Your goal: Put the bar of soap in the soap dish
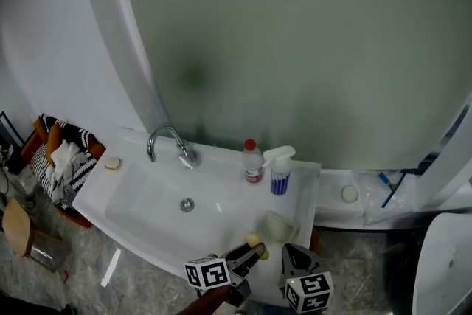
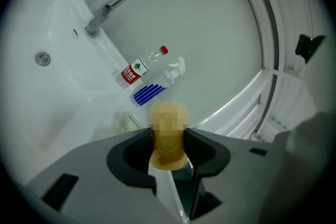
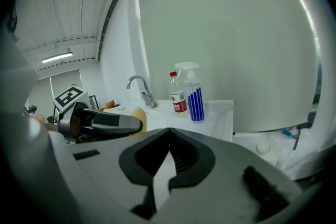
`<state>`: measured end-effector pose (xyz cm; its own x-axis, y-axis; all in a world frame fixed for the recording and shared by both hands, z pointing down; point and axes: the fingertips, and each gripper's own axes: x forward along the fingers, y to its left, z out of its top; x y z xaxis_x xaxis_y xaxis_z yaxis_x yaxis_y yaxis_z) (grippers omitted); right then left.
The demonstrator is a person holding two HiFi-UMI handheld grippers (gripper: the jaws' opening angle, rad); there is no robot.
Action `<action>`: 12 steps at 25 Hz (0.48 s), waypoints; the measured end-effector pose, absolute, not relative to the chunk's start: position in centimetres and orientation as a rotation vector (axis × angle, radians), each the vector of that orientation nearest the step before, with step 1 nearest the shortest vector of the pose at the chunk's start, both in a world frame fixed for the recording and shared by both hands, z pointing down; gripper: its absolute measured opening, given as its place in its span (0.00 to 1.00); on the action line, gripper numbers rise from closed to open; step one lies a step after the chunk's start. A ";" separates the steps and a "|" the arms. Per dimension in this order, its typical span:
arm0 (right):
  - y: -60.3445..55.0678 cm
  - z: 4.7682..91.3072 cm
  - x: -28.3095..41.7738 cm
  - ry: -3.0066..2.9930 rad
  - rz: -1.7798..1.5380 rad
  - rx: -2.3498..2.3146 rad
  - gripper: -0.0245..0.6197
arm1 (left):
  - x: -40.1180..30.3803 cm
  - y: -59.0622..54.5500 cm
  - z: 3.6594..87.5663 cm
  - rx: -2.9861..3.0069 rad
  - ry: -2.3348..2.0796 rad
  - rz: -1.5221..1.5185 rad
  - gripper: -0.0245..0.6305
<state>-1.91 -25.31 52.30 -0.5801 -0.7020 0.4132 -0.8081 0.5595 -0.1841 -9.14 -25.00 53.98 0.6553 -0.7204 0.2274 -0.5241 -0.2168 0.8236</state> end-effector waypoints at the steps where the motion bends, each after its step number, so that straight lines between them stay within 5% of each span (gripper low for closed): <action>1: -25.7 52.3 -1.8 -2.503 0.515 1.247 0.05 | -9.0 -25.4 54.2 1.913 -0.983 -0.205 0.32; 12: -28.5 52.7 -0.9 -2.495 0.517 1.231 0.05 | -6.6 -29.3 54.7 2.255 -0.955 0.311 0.32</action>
